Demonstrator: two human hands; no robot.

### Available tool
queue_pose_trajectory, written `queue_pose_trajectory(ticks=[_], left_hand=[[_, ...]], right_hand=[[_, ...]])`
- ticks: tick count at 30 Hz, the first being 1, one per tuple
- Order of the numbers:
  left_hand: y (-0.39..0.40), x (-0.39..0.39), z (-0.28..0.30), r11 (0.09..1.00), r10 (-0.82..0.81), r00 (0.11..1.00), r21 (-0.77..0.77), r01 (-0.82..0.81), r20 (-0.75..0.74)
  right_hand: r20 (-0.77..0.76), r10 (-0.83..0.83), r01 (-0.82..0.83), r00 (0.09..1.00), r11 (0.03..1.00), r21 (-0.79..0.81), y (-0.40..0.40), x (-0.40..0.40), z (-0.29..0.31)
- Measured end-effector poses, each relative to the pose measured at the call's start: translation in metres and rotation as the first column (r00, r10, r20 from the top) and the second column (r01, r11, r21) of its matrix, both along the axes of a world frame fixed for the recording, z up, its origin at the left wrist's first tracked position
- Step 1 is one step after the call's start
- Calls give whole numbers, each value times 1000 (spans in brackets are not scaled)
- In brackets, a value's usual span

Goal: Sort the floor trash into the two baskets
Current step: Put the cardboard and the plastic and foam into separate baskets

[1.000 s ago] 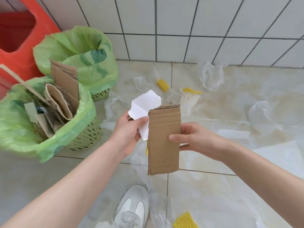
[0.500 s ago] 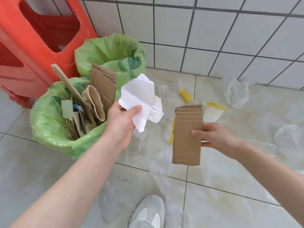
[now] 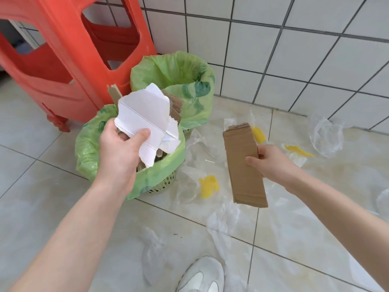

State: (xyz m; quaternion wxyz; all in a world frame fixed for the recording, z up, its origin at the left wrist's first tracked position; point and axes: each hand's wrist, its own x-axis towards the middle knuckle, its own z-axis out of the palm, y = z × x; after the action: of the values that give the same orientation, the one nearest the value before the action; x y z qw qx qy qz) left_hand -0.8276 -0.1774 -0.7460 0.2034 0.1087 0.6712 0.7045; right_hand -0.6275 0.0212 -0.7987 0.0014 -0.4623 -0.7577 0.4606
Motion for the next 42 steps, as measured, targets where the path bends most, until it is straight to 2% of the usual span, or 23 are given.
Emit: queue_pose_trajectory(ticks=[2, 4, 8, 12, 14, 18, 21, 25, 28, 33, 36, 39, 42], left_hand=[[-8, -7, -2, 999, 54, 998, -7, -54, -14], [-15, -13, -5, 995, 93, 995, -20, -94, -20], [-25, -20, -10, 989, 138, 990, -42, -139, -29], [-34, -28, -13, 979, 187, 981, -76, -191, -59], [-41, -34, -14, 961, 221, 966, -141, -240, -134], [-50, -42, -11, 881, 228, 875, -291, -372, -427], [-53, -44, -7, 810, 222, 777, -331, -483, -590], [-53, -51, -14, 754, 142, 706, -386, -531, -694], [-49, -52, -31, 720, -35, 754, -540, -437, -656], [-34, -44, -44, 711, -243, 838, -677, -189, -489], [-28, -47, -43, 737, -240, 876, -665, -115, -418], [-29, -49, -45, 741, -245, 880, -664, -100, -406], [-33, -51, -48, 751, -224, 861, -644, -146, -457]], right_hand=[[62, 43, -51, 997, 990, 133, -4, -4, 4], [35, 59, -64, 998, 986, 154, -10, -8, 11], [-153, 44, -36, 987, 998, 51, -23, -21, 32], [-350, -20, -40, 937, 986, -163, -34, -43, 56], [-432, -36, -78, 901, 967, -244, -39, -55, 68], [-538, -59, -137, 841, 939, -316, -48, -80, 85], [-581, -68, -69, 811, 975, -210, -52, -98, 92], [-573, 50, 24, 818, 992, 121, -49, -110, 94], [-565, 72, 68, 822, 972, 223, -49, -113, 93], [-544, 46, 35, 838, 990, 138, -50, -120, 83], [-497, 27, 15, 867, 997, 80, -53, -123, 77], [-420, 113, -38, 901, 983, 182, -54, -126, 74], [-417, 121, -13, 901, 967, 253, -52, -128, 74]])
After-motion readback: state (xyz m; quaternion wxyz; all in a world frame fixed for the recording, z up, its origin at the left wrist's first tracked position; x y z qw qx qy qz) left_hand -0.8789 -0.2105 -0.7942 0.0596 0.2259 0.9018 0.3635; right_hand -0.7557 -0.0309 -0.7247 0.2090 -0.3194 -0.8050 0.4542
